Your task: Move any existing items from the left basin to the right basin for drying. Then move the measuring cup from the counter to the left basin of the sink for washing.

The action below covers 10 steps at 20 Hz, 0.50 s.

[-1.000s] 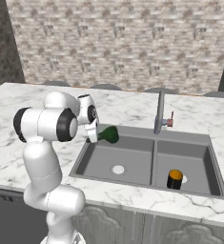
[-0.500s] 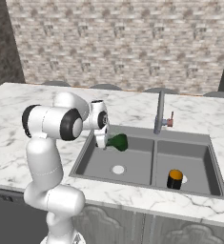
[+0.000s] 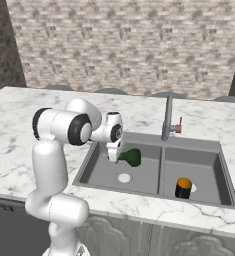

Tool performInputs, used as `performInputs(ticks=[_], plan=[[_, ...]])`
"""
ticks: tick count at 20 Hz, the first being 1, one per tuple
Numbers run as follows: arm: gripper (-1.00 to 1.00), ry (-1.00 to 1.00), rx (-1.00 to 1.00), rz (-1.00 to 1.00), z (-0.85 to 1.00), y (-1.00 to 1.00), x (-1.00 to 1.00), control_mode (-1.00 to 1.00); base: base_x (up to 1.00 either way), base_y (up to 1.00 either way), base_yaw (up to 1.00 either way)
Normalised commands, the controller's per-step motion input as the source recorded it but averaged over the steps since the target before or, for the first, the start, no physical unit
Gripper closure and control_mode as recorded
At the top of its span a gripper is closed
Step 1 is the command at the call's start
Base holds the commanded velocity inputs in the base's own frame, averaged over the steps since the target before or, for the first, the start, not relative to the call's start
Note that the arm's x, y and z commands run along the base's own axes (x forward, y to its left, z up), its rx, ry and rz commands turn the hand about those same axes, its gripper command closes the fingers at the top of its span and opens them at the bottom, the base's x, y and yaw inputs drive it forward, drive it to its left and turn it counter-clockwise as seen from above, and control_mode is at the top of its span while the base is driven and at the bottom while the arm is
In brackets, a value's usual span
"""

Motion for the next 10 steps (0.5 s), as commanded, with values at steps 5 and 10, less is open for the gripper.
performInputs(ticks=[5, 10], plan=[[1.00, 0.00, 0.02, -0.09, -0.35, -0.18, 0.05, -1.00, 0.00, 0.00, 0.00], [1.00, 0.00, 0.01, -0.08, -0.33, -0.15, 0.10, -1.00, 0.00, 0.00, 0.00]])
